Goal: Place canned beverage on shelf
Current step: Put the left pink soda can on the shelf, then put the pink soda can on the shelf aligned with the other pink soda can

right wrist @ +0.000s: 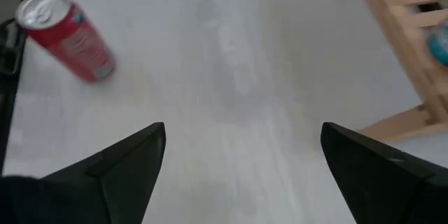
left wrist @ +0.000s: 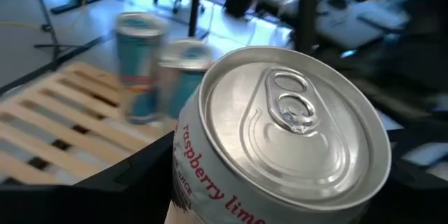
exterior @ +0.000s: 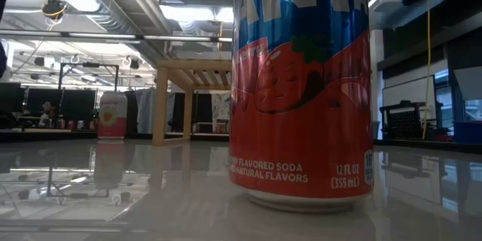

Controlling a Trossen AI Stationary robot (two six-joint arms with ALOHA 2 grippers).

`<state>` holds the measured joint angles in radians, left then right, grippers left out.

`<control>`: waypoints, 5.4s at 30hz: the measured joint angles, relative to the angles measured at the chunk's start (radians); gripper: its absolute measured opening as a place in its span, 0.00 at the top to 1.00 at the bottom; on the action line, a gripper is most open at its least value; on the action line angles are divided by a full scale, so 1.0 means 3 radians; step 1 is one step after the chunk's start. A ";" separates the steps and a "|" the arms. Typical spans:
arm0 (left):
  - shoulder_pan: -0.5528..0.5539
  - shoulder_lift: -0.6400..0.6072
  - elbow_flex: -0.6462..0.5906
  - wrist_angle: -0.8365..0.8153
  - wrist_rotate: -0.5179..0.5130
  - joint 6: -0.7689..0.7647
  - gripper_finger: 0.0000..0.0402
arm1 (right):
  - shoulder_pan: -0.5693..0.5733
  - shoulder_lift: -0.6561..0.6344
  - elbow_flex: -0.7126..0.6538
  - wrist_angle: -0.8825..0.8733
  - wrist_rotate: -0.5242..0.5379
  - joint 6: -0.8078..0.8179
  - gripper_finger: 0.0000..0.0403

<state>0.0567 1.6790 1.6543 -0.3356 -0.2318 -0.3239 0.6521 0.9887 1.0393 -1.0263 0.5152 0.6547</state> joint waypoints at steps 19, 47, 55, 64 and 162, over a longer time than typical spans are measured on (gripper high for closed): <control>0.1052 0.0473 -0.0013 0.0270 0.1122 0.0711 0.26 | 0.0000 -0.0057 0.0000 -0.0162 0.0506 0.0862 0.08; 0.1152 0.0820 -0.0006 0.0758 0.1395 0.0828 0.22 | 0.0006 -0.0055 0.0000 -0.0168 0.0493 0.1119 0.08; 0.1138 0.0822 -0.0006 0.0862 0.1356 0.0826 0.16 | 0.0006 -0.0055 0.0000 -0.0207 0.0492 0.1096 0.08; 0.1138 0.0813 -0.0006 0.0947 0.1355 0.0817 0.05 | 0.0006 -0.0055 0.0000 -0.0284 0.0492 0.1094 0.08; 0.3229 0.0410 -0.0014 -0.4003 -0.0413 -0.0273 0.05 | 0.0006 -0.0037 0.0000 -0.0098 0.0805 0.0682 0.08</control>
<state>1.0253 1.8021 1.6500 -1.5364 -0.3557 -0.4058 0.6540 0.9775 1.0393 -1.0557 0.7567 0.8593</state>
